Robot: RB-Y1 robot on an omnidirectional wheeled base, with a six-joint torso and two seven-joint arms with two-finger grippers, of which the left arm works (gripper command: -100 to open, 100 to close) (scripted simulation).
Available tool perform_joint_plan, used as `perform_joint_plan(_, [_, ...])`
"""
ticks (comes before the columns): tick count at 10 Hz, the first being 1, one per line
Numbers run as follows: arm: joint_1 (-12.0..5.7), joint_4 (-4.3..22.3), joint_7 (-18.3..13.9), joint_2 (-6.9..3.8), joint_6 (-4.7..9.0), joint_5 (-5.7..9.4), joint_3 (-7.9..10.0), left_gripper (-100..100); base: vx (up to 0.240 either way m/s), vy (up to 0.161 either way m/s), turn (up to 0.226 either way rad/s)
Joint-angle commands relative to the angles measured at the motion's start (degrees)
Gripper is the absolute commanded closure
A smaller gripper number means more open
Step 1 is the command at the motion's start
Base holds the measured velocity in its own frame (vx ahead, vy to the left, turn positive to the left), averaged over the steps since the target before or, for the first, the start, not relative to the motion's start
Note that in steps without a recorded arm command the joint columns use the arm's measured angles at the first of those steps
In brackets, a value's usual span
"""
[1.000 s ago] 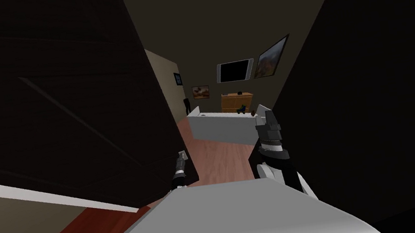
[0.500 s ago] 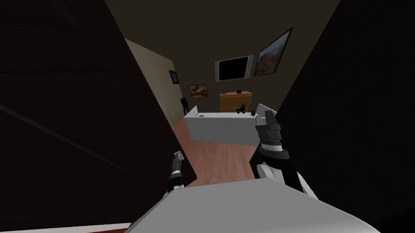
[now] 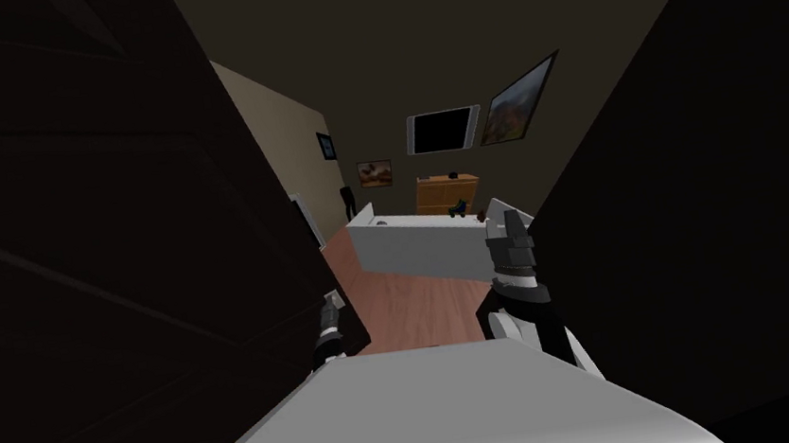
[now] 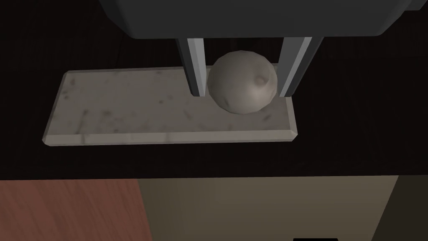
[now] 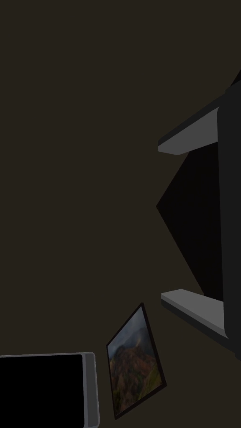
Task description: Push the door open
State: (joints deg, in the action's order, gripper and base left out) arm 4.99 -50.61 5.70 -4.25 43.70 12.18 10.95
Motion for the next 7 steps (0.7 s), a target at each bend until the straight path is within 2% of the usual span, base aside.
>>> perform_joint_plan(1, [-0.38,0.3,0.6,-0.88,0.72,1.17,1.69,100,0.130,0.014,-0.026])
perform_joint_plan(6, [0.42,-0.5,2.6,-0.78,0.72,4.18,4.68,100,0.123,0.016,-0.037])
perform_joint_plan(7, [0.68,-0.8,3.3,-0.67,0.72,5.20,5.69,100,0.144,0.000,-0.045])
